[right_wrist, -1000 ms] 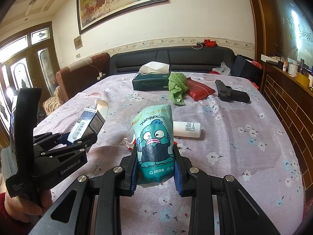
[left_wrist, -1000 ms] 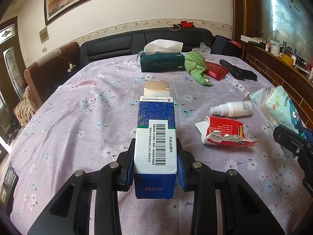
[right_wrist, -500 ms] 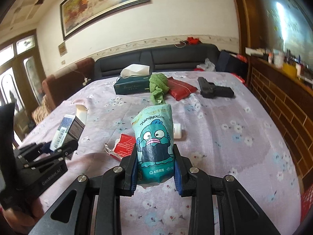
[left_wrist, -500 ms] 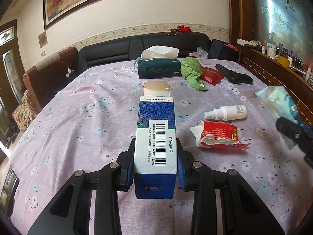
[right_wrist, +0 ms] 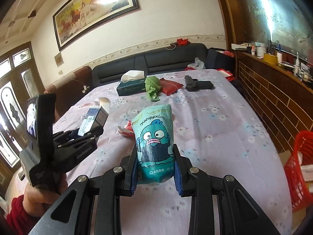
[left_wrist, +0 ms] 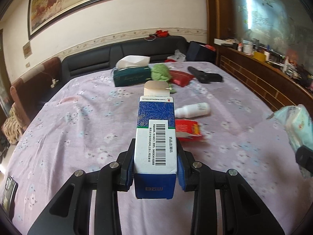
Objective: Collect trash
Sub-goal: 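Carry the blue box and teal packet over the red basket with both tools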
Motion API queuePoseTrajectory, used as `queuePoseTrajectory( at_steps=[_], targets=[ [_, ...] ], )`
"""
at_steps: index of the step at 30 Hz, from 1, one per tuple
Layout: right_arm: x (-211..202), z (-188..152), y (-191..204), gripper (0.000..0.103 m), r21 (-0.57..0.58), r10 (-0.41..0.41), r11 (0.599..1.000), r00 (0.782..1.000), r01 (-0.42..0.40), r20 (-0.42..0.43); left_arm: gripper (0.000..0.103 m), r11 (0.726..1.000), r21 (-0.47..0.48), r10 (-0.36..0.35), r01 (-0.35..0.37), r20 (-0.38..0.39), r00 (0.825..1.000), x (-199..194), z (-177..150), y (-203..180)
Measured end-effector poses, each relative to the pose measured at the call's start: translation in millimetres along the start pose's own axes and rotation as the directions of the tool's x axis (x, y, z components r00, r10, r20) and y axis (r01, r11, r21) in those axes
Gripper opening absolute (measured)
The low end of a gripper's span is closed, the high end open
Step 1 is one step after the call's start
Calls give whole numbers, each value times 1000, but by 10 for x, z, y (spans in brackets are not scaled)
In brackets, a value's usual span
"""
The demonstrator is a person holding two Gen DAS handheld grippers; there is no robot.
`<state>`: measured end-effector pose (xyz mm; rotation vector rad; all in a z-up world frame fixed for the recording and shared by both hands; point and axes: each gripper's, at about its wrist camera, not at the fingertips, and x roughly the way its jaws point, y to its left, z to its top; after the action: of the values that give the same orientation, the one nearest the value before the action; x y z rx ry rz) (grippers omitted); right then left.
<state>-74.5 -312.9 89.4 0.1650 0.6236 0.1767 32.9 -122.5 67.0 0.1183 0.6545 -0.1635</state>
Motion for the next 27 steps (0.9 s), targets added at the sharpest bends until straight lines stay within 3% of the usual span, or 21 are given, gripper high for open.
queuePoseTrajectory(
  at_steps=[10,27],
  targets=[
    [-288,-168,-207,32,45,-9,999,1000,9,-2,33,997,42,-59,60,-20,998,-381,-275,-363],
    [-468,-339,-562,32,128,-35,991,999,38,-25,33,984,119,-127,131,-41,991,-506,-382,-846]
  ],
)
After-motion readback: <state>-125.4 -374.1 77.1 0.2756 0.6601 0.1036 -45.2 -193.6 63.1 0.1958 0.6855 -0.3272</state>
